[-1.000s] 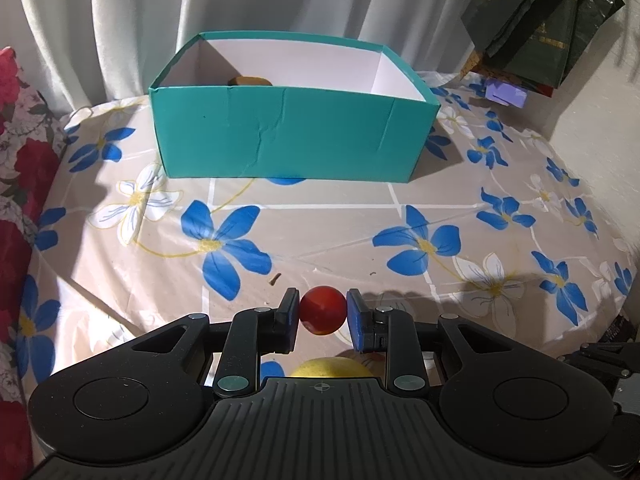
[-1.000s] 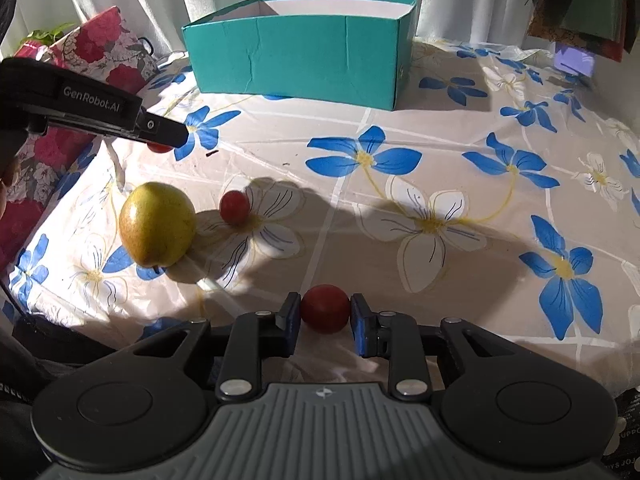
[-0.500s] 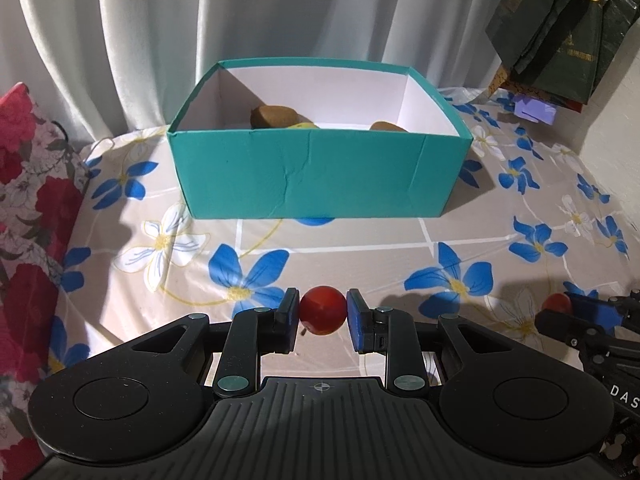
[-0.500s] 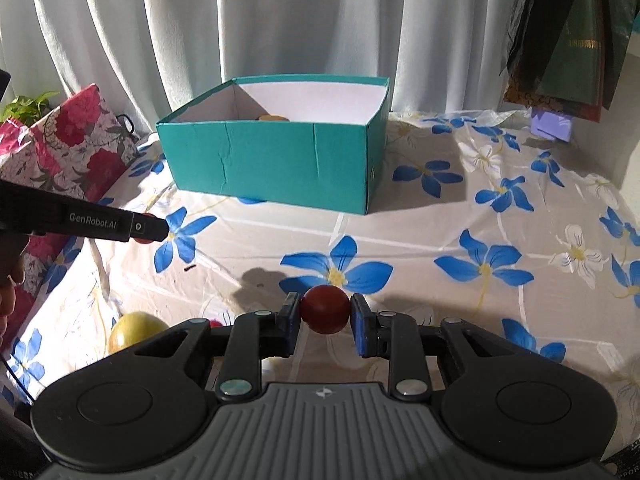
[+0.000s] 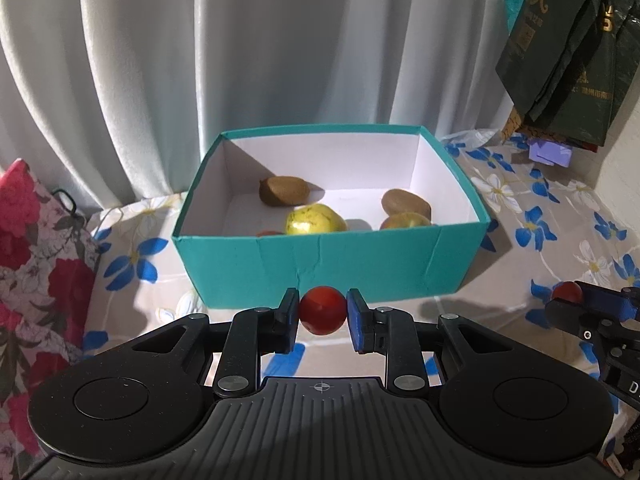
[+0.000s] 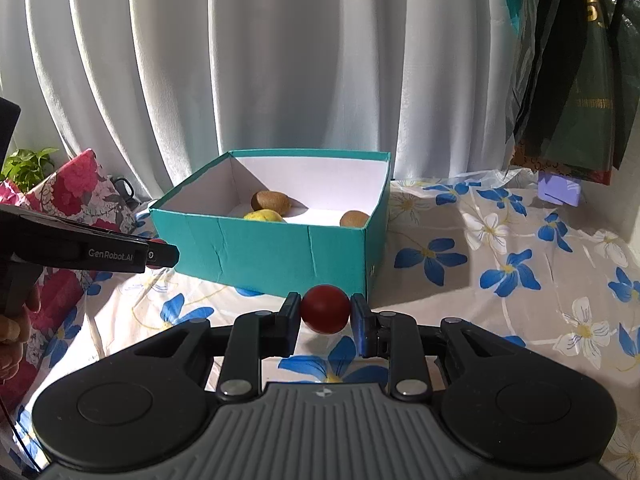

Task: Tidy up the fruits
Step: 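Carry both cherry tomatoes over the teal box, then open the left gripper to drop its cherry tomato into the box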

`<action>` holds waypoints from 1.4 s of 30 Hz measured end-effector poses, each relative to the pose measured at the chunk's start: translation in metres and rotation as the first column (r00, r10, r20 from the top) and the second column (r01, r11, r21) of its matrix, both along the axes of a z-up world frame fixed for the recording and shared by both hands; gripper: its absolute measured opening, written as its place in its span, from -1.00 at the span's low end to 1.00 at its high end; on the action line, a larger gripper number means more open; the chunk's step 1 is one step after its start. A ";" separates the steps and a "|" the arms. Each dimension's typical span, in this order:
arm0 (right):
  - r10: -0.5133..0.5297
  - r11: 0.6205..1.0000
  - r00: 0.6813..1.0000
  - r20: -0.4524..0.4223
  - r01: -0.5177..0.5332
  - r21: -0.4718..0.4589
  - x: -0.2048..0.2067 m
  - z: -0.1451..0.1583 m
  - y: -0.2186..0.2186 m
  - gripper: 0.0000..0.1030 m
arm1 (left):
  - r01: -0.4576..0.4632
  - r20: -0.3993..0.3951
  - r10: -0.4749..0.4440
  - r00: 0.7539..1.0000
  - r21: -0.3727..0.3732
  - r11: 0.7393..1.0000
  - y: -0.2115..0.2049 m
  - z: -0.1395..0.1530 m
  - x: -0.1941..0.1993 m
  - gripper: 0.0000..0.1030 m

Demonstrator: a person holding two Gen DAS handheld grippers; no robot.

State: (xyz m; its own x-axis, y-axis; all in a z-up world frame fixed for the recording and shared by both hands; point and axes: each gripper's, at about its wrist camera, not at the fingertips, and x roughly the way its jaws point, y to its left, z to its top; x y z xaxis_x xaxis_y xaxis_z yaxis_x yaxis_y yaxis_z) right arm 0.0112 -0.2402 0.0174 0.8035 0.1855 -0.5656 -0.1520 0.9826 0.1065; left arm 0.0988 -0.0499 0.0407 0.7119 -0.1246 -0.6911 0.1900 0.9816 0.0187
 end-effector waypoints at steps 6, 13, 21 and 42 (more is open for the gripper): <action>-0.008 1.000 1.000 0.029 0.008 0.006 0.011 0.006 -0.003 -0.50 | -0.051 0.049 0.050 0.998 0.017 0.999 -0.003 0.004 0.048 -0.44; -0.025 1.000 0.999 0.043 0.024 0.013 0.014 0.008 -0.007 -0.50 | -0.118 0.034 0.116 0.993 0.048 0.992 0.001 -0.017 0.102 -0.44; -0.069 0.997 0.997 0.045 0.068 0.019 0.011 0.010 -0.013 -0.50 | -0.145 0.006 0.145 0.989 0.049 0.988 0.007 -0.040 0.137 -0.44; -0.095 0.995 0.991 0.096 0.095 0.005 0.016 0.021 -0.010 -0.50 | -0.266 0.095 0.275 0.957 -0.091 0.960 0.030 -0.001 0.051 0.97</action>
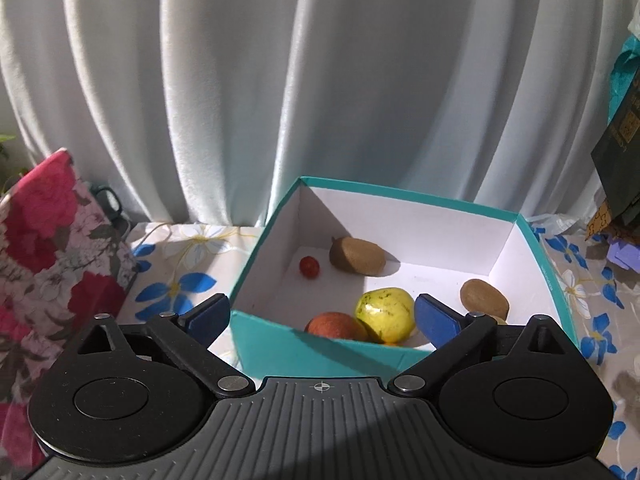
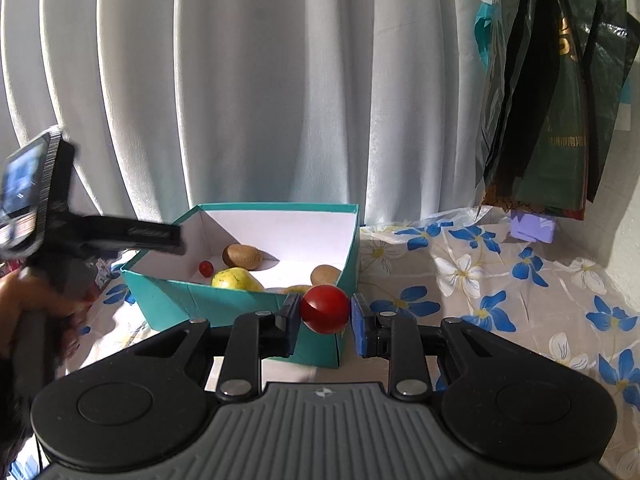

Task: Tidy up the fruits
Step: 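Open the left gripper to drop its cherry tomato into the box, then lower the right cherry tomato into the box and open the right gripper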

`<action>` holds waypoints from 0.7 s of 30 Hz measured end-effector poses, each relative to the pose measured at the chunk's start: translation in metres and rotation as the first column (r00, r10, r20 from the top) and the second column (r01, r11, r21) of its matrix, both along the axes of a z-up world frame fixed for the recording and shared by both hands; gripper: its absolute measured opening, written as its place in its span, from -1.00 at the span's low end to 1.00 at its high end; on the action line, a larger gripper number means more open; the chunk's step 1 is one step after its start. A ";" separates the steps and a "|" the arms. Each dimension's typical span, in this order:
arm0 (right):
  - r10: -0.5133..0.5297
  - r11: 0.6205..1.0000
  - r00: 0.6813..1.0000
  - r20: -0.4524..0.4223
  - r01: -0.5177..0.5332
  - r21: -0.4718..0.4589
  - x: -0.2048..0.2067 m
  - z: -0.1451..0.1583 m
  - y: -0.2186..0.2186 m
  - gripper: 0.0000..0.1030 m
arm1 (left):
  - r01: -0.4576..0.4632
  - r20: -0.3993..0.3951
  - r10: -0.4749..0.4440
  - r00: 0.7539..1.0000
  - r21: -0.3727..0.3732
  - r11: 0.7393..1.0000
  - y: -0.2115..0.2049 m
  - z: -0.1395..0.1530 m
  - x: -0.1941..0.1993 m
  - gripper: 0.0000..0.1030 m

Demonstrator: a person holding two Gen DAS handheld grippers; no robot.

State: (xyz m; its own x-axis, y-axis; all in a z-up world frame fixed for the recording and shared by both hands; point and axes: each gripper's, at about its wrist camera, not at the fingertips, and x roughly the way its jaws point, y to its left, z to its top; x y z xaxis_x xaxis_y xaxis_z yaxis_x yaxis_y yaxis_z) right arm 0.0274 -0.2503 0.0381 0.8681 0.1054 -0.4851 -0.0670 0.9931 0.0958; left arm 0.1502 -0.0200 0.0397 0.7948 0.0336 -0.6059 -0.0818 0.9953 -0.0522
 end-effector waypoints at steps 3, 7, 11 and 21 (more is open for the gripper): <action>-0.003 1.000 1.000 0.007 0.003 0.000 0.005 0.000 -0.001 -0.50 | -0.005 -0.004 0.005 1.000 -0.029 1.000 0.005 0.000 -0.028 0.98; 0.008 1.000 1.000 0.009 -0.008 -0.011 0.018 0.000 0.002 -0.50 | -0.005 -0.009 0.005 1.000 -0.016 1.000 0.006 0.000 -0.048 0.98; 0.042 0.999 0.999 0.011 -0.042 -0.025 0.037 -0.002 0.009 -0.50 | -0.021 -0.002 0.021 1.000 -0.009 1.000 0.010 0.002 -0.063 0.98; 0.073 0.997 0.997 -0.038 -0.073 -0.011 0.099 -0.026 0.022 -0.50 | -0.072 -0.026 0.073 0.997 0.017 0.997 0.018 -0.003 -0.085 0.98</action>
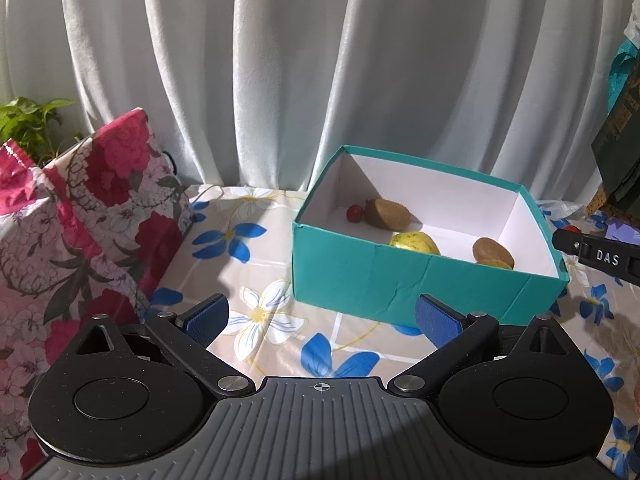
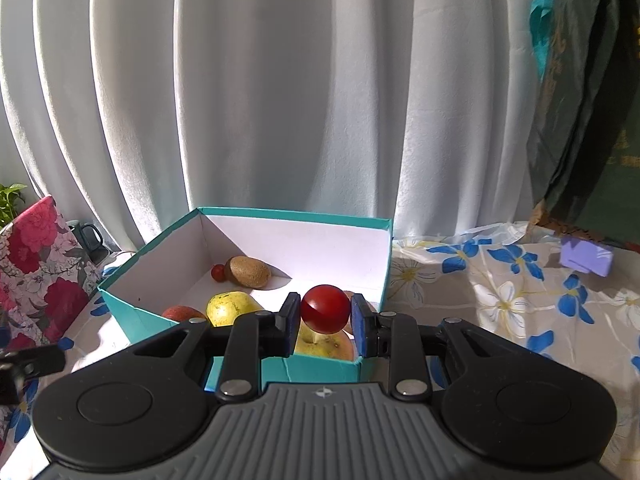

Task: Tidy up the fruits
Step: 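Lower the right cherry tomato into the box and open the right gripper, then move the left gripper to the yellow pear on the table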

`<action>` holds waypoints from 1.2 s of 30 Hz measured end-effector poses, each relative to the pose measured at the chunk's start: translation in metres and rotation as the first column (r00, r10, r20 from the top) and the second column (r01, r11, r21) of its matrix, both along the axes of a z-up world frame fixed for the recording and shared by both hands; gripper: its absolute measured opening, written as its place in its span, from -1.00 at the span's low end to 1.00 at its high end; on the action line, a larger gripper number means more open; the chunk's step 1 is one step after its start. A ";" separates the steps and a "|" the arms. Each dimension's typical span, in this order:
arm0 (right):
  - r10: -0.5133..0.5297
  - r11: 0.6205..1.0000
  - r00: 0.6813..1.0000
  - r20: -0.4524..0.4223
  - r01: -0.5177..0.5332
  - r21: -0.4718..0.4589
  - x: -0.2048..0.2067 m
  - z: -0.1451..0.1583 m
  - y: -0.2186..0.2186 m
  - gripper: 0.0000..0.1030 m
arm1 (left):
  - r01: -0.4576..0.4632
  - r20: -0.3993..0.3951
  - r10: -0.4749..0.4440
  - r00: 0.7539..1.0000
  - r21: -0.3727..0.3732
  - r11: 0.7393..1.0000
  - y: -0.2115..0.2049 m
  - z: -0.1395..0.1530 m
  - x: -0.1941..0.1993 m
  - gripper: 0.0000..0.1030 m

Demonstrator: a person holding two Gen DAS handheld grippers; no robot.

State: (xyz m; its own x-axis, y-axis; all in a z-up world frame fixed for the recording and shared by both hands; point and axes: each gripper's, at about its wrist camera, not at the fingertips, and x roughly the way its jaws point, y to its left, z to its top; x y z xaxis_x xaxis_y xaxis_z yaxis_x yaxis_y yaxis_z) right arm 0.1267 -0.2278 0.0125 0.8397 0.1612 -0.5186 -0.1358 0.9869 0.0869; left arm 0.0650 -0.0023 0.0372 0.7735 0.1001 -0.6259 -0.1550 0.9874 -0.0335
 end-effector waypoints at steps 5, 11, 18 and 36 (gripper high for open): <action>-0.002 1.000 0.999 -0.033 0.002 0.005 0.024 -0.015 0.006 -0.49 | -0.020 -0.029 0.021 0.999 0.014 1.000 0.003 -0.006 -0.002 0.98; -0.009 1.000 0.997 -0.076 0.010 0.012 0.040 -0.028 0.008 -0.49 | -0.019 -0.059 0.020 0.998 0.019 1.000 0.002 -0.010 -0.004 0.98; -0.010 1.000 0.995 -0.099 0.011 0.010 0.050 -0.035 0.011 -0.49 | -0.004 -0.077 0.006 0.997 0.025 1.000 -0.001 -0.013 -0.004 0.98; -0.002 0.993 1.000 -0.006 0.002 0.116 0.005 0.003 -0.004 0.89 | 0.061 -0.073 -0.060 0.995 0.011 0.998 -0.004 -0.010 -0.017 0.98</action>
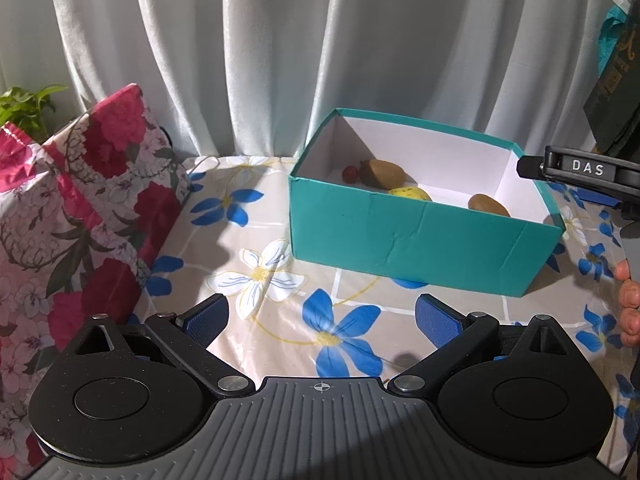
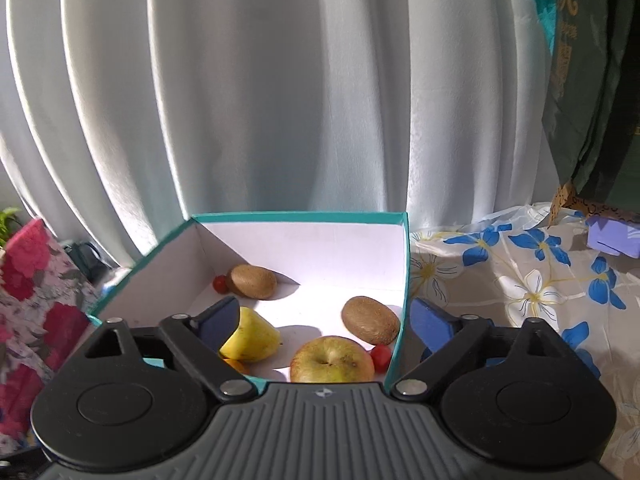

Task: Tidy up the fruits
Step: 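Move the left gripper to the yellow pear on the table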

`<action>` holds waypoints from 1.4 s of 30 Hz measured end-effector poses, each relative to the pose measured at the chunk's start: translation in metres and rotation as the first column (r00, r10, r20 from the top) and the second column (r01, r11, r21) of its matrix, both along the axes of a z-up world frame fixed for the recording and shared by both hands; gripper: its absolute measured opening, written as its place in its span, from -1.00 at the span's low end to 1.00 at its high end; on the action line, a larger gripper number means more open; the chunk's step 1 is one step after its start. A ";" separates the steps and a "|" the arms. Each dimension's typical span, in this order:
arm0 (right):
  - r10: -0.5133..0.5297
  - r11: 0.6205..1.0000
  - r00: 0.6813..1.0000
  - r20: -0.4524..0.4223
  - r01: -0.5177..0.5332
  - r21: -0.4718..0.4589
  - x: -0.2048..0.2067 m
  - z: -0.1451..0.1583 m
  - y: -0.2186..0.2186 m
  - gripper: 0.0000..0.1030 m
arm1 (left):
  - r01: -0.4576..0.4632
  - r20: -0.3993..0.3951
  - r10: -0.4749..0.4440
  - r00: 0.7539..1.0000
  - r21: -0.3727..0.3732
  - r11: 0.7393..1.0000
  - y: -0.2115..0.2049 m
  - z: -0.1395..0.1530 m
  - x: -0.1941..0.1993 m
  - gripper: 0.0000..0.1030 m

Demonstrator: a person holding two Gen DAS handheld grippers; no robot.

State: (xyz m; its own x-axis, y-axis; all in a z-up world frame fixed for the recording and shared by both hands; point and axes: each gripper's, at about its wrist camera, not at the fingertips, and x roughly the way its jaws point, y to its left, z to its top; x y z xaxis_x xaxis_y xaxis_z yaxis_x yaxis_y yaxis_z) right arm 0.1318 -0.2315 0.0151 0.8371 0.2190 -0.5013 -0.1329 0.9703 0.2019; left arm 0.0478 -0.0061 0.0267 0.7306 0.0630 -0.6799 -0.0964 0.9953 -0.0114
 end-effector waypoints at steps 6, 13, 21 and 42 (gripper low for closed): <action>0.030 0.998 0.999 0.043 -0.032 0.049 -0.057 0.015 -0.007 1.00 | 0.090 -0.010 -0.090 0.996 0.010 0.996 -0.012 -0.006 -0.014 0.98; 0.008 1.000 0.999 0.041 -0.008 0.002 -0.104 0.013 -0.011 1.00 | 0.128 -0.039 -0.125 0.991 0.081 0.989 -0.026 -0.015 -0.030 0.98; 0.001 1.000 1.000 0.008 -0.001 -0.025 -0.139 0.005 -0.013 1.00 | 0.176 -0.042 -0.172 0.984 0.162 0.971 -0.041 -0.020 -0.050 0.98; -0.046 0.999 0.998 -0.050 0.047 0.009 -0.192 -0.008 -0.030 1.00 | 0.375 -0.099 -0.365 0.926 0.115 0.920 -0.063 -0.051 -0.100 0.98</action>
State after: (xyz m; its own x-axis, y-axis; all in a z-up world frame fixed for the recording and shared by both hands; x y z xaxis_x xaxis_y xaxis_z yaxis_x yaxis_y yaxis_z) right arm -0.0598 -0.2618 0.0067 0.8203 0.1858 -0.5409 -0.0771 0.9731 0.2173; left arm -0.0525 -0.0687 -0.0245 0.6666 -0.1116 -0.7370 0.2835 0.9524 0.1122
